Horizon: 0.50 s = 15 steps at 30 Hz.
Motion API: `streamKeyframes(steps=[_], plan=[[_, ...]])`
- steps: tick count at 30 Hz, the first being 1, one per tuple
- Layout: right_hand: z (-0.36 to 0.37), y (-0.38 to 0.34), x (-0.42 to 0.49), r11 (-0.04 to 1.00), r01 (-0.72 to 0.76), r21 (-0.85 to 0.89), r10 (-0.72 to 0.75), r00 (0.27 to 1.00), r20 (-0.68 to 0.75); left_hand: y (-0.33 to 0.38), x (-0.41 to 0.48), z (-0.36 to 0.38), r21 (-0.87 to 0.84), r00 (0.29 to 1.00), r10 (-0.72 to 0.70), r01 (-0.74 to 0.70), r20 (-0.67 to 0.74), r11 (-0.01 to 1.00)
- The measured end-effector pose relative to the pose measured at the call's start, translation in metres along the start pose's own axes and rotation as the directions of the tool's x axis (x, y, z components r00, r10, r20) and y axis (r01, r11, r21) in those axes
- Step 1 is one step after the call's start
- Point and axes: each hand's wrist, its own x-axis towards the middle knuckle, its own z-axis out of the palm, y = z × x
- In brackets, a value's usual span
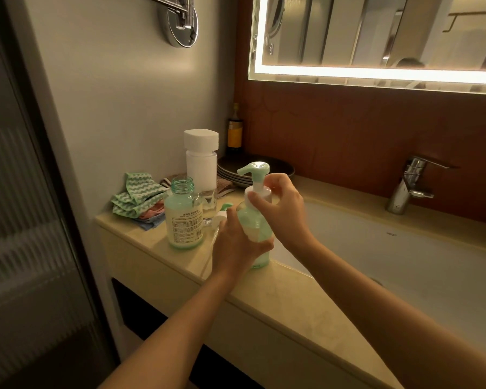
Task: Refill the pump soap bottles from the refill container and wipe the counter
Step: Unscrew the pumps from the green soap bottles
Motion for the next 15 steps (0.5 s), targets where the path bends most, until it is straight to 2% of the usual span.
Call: streamKeyframes(steps=[4,10,15], plan=[[-0.0017,-0.0008,0.0000,0.991,-0.058,0.124,0.047,0.995,0.092,-0.0007,-0.0007,0.0006,-0.003,1.000,0.012,-0.012,-0.010,1.000],[-0.0015,0.0037,0.0012,0.999,-0.010,-0.042,0.011,1.000,0.018,-0.0001,-0.0006,0.0007,0.011,1.000,0.016,-0.016,-0.011,1.000],[-0.0050,0.0027,0.0008,0.998,-0.030,0.046,0.026,0.996,0.089,-0.0039,0.0002,0.0031,0.009,1.000,0.011,-0.011,-0.017,1.000]])
